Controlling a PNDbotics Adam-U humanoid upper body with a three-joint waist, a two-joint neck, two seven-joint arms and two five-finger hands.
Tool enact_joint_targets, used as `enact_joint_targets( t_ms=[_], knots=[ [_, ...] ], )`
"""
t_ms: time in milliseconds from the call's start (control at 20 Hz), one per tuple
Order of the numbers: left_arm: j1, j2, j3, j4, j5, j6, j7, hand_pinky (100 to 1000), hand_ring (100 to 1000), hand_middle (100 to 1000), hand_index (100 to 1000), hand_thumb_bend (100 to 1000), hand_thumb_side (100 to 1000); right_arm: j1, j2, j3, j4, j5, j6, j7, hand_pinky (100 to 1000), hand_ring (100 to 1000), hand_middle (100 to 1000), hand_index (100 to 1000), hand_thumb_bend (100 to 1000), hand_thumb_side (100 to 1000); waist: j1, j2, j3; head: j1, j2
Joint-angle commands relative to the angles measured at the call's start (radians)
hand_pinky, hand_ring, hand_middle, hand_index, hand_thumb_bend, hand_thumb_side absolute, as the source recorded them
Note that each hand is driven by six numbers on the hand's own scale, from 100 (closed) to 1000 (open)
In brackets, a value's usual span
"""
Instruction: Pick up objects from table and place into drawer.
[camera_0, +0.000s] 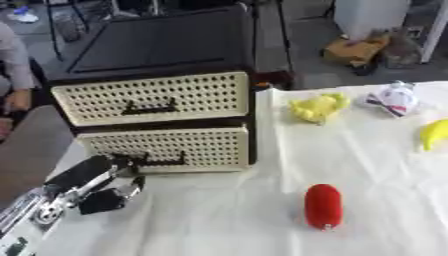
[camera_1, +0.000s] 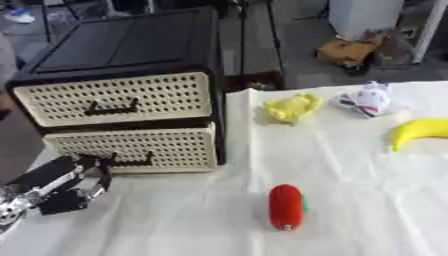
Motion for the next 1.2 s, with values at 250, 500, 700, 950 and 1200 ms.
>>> enact_joint_targets(
  t_ms=[250,500,700,950,1200],
  knots=[
    [-0.028,0.018,0.019,0.014,0.022,-0.022,0.025,100,100,892,1000,100,944,-0.015,-0.016,-0.01,-0.016,-0.005,0.001,0.006,536,755,558,720,401,1000,0.001,-0.022,-0.012,0.006,-0.02],
    [-0.013,0.017,0.016,0.003,0.04,-0.019,0.002,100,100,810,1000,100,950,-0.006,-0.018,-0.013,-0.016,-0.006,0.001,0.003,536,755,558,720,399,1000,0.0,-0.029,-0.007,0.0,-0.01],
    [0.026,0.04,0.02,-0.102,0.094,-0.001,-0.043,100,100,619,892,100,962,0.011,-0.023,-0.016,-0.016,-0.006,0.005,-0.004,536,755,558,720,389,1000,0.002,-0.049,0.007,-0.018,0.015],
    [0.073,0.078,0.044,-0.256,0.103,0.034,-0.021,100,100,655,909,100,984,0.025,-0.026,-0.019,-0.016,-0.01,0.008,-0.013,536,755,559,720,382,1000,0.001,-0.071,0.02,-0.031,0.031],
    [0.102,0.09,0.05,-0.36,0.055,0.029,-0.025,100,100,717,1000,100,999,0.031,-0.024,-0.021,-0.016,-0.015,0.007,-0.019,536,754,559,719,378,1000,-0.006,-0.082,0.022,-0.034,0.033]
  ],
)
